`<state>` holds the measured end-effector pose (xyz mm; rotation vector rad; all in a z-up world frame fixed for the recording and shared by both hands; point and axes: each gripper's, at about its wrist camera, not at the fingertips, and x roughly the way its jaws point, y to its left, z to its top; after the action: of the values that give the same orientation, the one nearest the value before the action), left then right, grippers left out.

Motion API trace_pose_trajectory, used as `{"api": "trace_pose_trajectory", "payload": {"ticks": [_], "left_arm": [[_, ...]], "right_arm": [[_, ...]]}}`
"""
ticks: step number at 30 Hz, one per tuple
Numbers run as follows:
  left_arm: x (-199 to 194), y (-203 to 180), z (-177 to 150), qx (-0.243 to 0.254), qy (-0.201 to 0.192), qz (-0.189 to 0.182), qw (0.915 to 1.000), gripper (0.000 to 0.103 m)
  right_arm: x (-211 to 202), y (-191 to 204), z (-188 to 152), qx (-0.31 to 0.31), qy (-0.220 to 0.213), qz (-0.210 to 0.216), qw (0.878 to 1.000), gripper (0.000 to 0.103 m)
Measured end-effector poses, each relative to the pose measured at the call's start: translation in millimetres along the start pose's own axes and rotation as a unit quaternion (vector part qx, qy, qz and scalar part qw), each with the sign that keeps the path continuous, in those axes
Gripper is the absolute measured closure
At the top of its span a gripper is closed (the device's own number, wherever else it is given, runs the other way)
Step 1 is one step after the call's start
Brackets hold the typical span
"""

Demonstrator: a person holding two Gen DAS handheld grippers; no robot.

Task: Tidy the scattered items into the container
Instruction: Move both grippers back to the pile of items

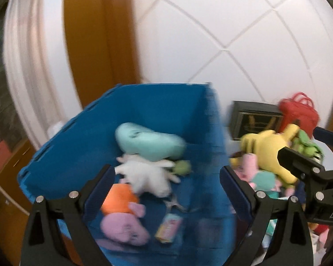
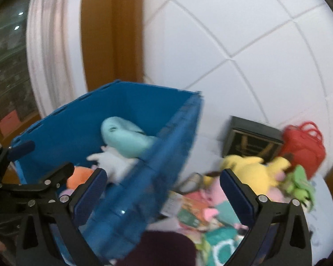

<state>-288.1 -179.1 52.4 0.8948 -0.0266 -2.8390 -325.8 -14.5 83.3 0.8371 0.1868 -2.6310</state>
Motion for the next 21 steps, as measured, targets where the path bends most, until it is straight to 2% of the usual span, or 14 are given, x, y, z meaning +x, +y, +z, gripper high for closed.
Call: {"api": "trace_pose_trajectory", "payload": {"ticks": [6,12,17,21], "left_arm": [[-14,-93,-5,0.044,-0.003,-0.06,0.9972,0.007],[-20,-191,-29,0.081,0.018,-0.118,0.9896,0.007],[-14,-261,-67,0.095,0.053,-0.148,0.983,0.007],[-6,-302,-106,0.094,0.093,-0.153,0.9793,0.007]], "right_arm": [[-45,-84,-40,0.054,0.002,-0.062,0.997,0.0],[-86,-172,-95,0.112,0.014,-0.122,0.986,0.0],[-112,-248,-157,0.156,0.053,-0.158,0.974,0.0],[-120,-294,-213,0.187,0.09,-0.162,0.965,0.0]]}}
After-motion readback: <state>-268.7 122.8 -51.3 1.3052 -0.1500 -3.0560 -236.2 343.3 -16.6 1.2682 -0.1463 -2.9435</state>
